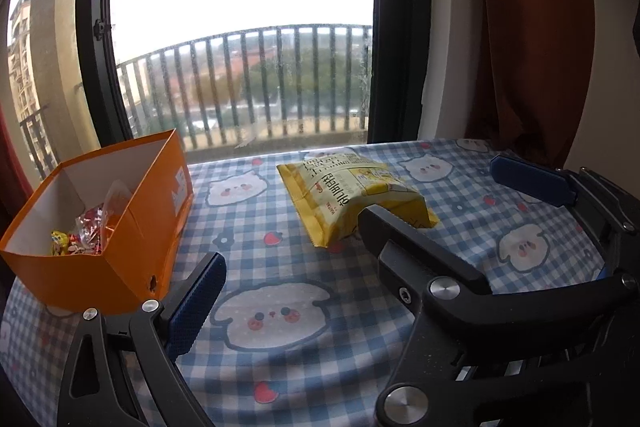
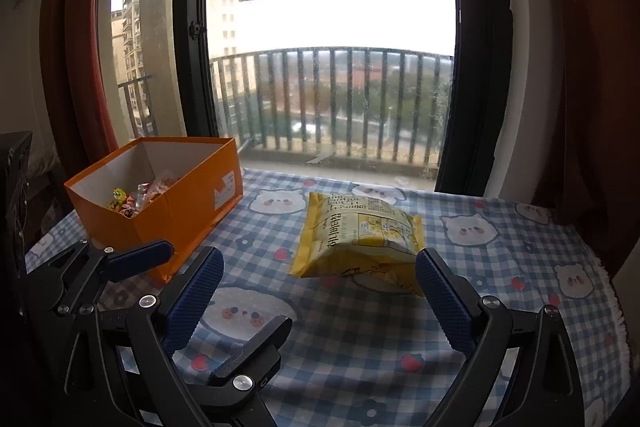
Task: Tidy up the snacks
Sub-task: 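Withdraw both open tools from the box toward the yellow chip bag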
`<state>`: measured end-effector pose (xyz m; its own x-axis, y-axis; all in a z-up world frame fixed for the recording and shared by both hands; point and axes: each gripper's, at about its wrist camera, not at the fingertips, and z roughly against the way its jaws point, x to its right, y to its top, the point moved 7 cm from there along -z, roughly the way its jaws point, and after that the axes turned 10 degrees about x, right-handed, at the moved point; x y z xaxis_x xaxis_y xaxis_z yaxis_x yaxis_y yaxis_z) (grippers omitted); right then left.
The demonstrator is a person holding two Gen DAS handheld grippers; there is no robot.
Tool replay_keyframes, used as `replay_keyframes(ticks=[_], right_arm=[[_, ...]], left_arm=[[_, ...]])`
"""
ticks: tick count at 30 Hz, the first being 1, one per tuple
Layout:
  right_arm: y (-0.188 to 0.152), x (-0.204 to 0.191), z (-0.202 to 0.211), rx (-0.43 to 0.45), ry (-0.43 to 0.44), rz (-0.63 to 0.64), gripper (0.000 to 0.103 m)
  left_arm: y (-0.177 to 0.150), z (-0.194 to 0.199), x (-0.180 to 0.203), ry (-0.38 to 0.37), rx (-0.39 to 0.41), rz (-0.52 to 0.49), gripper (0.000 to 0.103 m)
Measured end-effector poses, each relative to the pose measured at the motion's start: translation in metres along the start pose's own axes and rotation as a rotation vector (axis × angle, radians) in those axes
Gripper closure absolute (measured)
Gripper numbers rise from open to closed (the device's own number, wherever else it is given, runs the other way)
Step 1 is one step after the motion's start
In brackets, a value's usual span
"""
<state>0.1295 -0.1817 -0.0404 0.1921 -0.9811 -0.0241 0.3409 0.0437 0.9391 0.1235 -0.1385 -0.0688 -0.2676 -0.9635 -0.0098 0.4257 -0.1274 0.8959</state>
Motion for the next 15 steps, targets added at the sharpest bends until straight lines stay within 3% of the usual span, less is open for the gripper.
replay_keyframes(ticks=[8,15], right_arm=[[-0.014,0.038,-0.007,-0.007,-0.009,-0.007,0.005],[-0.029,0.068,-0.035,-0.074,0.012,-0.087,0.005]], left_arm=[[-0.005,-0.028,0.022,0.004,-0.024,-0.035,0.004],[0.000,-0.060,0.022,0.101,-0.016,-0.084,0.004]])
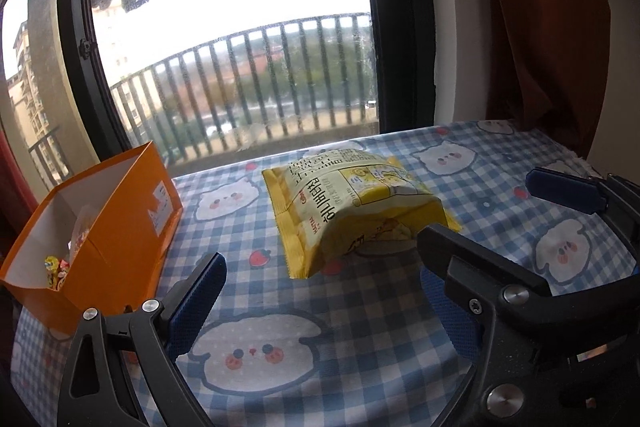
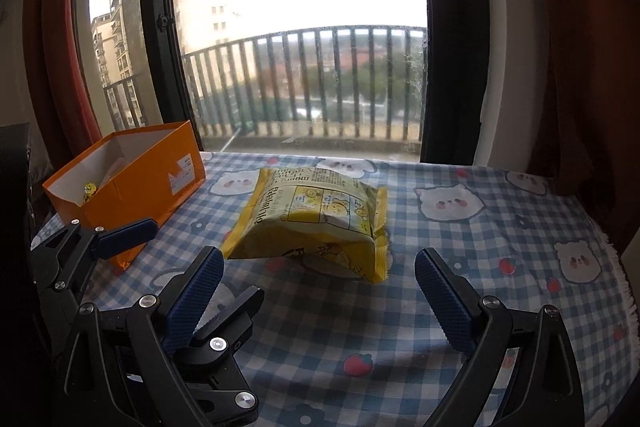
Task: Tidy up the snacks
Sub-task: 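Withdraw both open tools from the box toward the yellow chip bag, then close the right tool on the yellow cartoon-print chip bag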
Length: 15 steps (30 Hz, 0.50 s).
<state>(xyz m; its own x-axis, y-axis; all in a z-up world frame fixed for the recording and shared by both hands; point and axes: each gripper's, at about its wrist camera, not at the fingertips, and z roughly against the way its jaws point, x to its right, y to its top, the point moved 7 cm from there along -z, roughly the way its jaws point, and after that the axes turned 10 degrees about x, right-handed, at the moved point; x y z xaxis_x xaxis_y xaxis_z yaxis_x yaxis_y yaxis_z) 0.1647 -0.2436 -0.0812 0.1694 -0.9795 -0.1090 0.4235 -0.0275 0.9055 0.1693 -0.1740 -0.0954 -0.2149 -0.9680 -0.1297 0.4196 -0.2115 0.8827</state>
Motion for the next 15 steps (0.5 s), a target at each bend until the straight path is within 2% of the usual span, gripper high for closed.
replay_keyframes(ticks=[7,11,15], right_arm=[[-0.006,0.019,-0.030,-0.052,0.007,-0.036,0.005],[-0.012,0.022,-0.048,-0.089,0.016,-0.034,0.010],[-0.021,0.023,-0.065,-0.133,0.026,-0.038,0.013]], left_arm=[[0.000,-0.030,-0.004,0.027,-0.039,-0.012,0.006],[-0.007,-0.047,-0.007,0.019,-0.084,-0.002,0.008],[-0.017,-0.063,-0.006,0.007,-0.127,-0.004,0.015]])
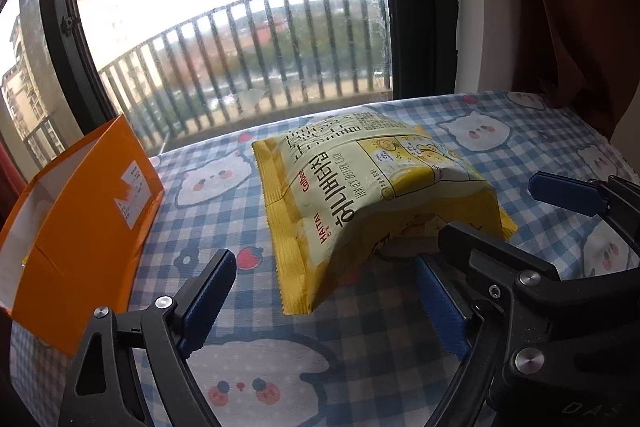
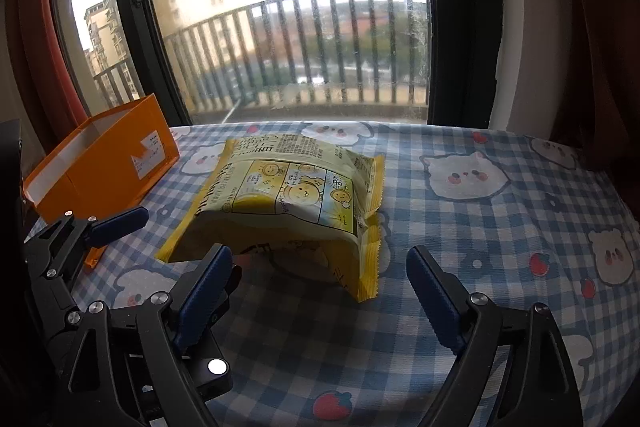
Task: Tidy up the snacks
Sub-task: 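Close the right tool on the yellow cartoon-print chip bag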
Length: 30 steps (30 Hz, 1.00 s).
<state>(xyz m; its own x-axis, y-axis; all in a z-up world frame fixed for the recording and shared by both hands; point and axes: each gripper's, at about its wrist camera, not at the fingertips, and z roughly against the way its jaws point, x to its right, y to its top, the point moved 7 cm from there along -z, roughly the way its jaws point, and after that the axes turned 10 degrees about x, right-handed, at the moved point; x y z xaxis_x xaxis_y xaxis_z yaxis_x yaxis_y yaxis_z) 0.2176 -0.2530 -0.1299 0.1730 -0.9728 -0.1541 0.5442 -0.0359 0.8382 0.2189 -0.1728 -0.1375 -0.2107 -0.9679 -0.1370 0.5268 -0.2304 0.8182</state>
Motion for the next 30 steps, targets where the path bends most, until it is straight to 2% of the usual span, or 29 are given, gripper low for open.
replay_keyframes(ticks=[5,8,10,13,14,15,16,17,19,21,22,27,29,30], right_arm=[[-0.009,0.008,-0.022,-0.058,-0.001,-0.015,0.021],[-0.013,0.011,-0.033,-0.088,0.002,-0.019,0.025],[-0.015,0.011,-0.039,-0.103,0.002,-0.015,0.028],[-0.018,0.012,-0.045,-0.126,0.015,-0.028,0.038],[-0.019,0.012,-0.047,-0.132,0.016,-0.030,0.046],[-0.019,0.013,-0.048,-0.133,0.016,-0.035,0.055],[-0.020,0.014,-0.050,-0.138,0.003,-0.027,0.059],[-0.021,0.015,-0.051,-0.146,-0.007,-0.011,0.070],[-0.026,0.014,-0.053,-0.166,0.011,-0.026,0.081],[-0.025,0.010,-0.052,-0.165,0.022,-0.020,0.088],[-0.024,0.007,-0.050,-0.157,0.020,-0.001,0.089],[-0.022,-0.002,-0.042,-0.117,0.005,0.058,0.092],[-0.023,-0.002,-0.040,-0.120,0.012,0.050,0.092],[-0.023,-0.001,-0.038,-0.121,0.012,0.048,0.092]], left_arm=[[-0.008,-0.018,-0.001,0.010,-0.048,-0.005,0.021],[-0.012,-0.027,0.000,-0.001,-0.082,-0.007,0.030],[-0.015,-0.033,-0.002,-0.018,-0.116,0.001,0.053],[-0.021,-0.043,-0.007,-0.044,-0.171,0.042,0.063],[-0.020,-0.042,-0.008,-0.044,-0.160,0.049,0.066],[-0.019,-0.042,-0.009,-0.040,-0.160,0.055,0.073],[-0.019,-0.042,-0.009,-0.050,-0.164,0.066,0.076],[-0.018,-0.042,-0.009,-0.062,-0.167,0.080,0.078],[-0.017,-0.043,-0.008,-0.070,-0.169,0.091,0.087],[-0.017,-0.042,-0.006,-0.076,-0.170,0.079,0.091],[-0.018,-0.042,-0.005,-0.080,-0.171,0.068,0.093],[-0.017,-0.035,-0.002,-0.079,-0.149,0.036,0.092],[-0.018,-0.033,-0.002,-0.084,-0.151,0.032,0.076],[-0.018,-0.032,-0.001,-0.085,-0.149,0.028,0.061]])
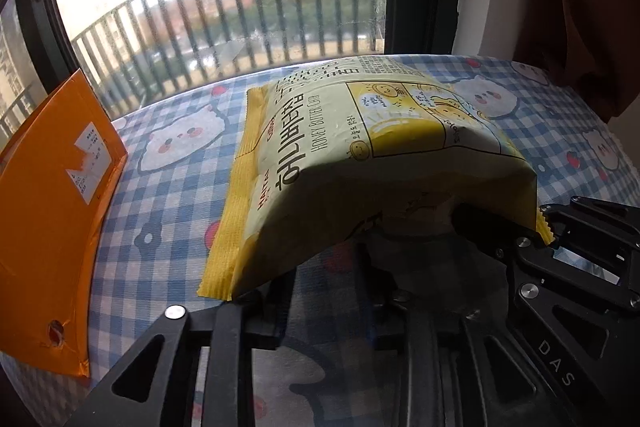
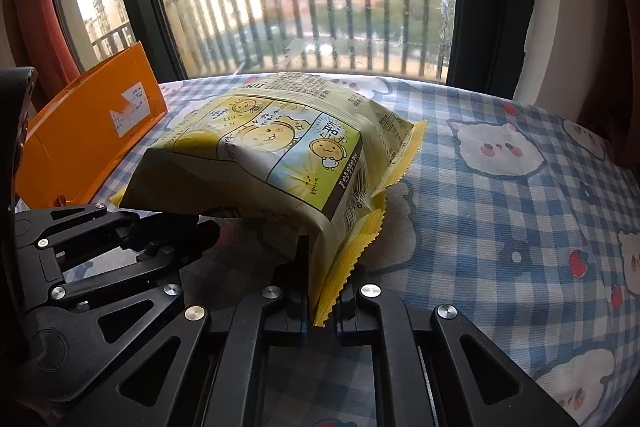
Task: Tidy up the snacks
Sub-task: 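Close the right tool on the yellow cartoon-print chip bag, then lift the chip bag with the right tool and carry it over the orange box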
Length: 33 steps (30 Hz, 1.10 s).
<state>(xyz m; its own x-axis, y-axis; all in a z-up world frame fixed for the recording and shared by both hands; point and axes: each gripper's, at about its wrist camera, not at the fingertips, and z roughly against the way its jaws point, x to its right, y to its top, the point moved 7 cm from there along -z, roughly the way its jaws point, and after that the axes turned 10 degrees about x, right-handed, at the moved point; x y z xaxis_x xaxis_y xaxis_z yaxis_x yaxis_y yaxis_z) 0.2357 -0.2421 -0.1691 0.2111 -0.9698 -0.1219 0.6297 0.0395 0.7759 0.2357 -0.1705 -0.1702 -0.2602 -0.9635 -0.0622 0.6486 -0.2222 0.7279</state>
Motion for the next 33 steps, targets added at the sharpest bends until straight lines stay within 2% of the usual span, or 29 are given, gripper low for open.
replay_keyframes(ticks=[4,7,13,14,15,16,19,26,29,33], right_arm=[[-0.003,-0.003,0.008,0.005,-0.001,0.009,0.094],[-0.005,-0.004,0.012,0.009,-0.003,0.006,0.094],[-0.006,-0.008,0.015,0.011,-0.012,0.026,0.094],[-0.006,-0.009,0.014,0.011,-0.012,0.030,0.094],[-0.006,-0.009,0.014,0.010,-0.014,0.036,0.094],[-0.006,-0.009,0.014,0.010,-0.017,0.039,0.094],[-0.006,-0.009,0.014,0.009,-0.018,0.038,0.094],[-0.004,-0.009,0.013,0.007,-0.022,0.030,0.094],[-0.002,-0.009,0.015,0.014,-0.026,0.027,0.094],[0.000,-0.009,0.017,0.023,-0.032,0.031,0.094]], left_arm=[[-0.002,0.005,0.002,0.034,0.021,-0.051,0.048],[0.000,0.008,-0.002,0.038,0.032,-0.051,0.039],[0.004,0.009,-0.008,0.029,0.047,-0.042,0.039],[0.004,0.008,-0.008,0.023,0.045,-0.038,0.042],[0.004,0.008,-0.009,0.014,0.041,-0.033,0.051],[0.004,0.007,-0.010,0.010,0.032,-0.029,0.054],[0.005,0.007,-0.011,0.007,0.031,-0.028,0.052],[0.010,0.013,-0.011,0.017,0.054,-0.052,0.054],[0.011,0.020,-0.012,0.040,0.081,-0.076,0.052],[0.018,0.033,-0.013,0.079,0.138,-0.106,0.034]])
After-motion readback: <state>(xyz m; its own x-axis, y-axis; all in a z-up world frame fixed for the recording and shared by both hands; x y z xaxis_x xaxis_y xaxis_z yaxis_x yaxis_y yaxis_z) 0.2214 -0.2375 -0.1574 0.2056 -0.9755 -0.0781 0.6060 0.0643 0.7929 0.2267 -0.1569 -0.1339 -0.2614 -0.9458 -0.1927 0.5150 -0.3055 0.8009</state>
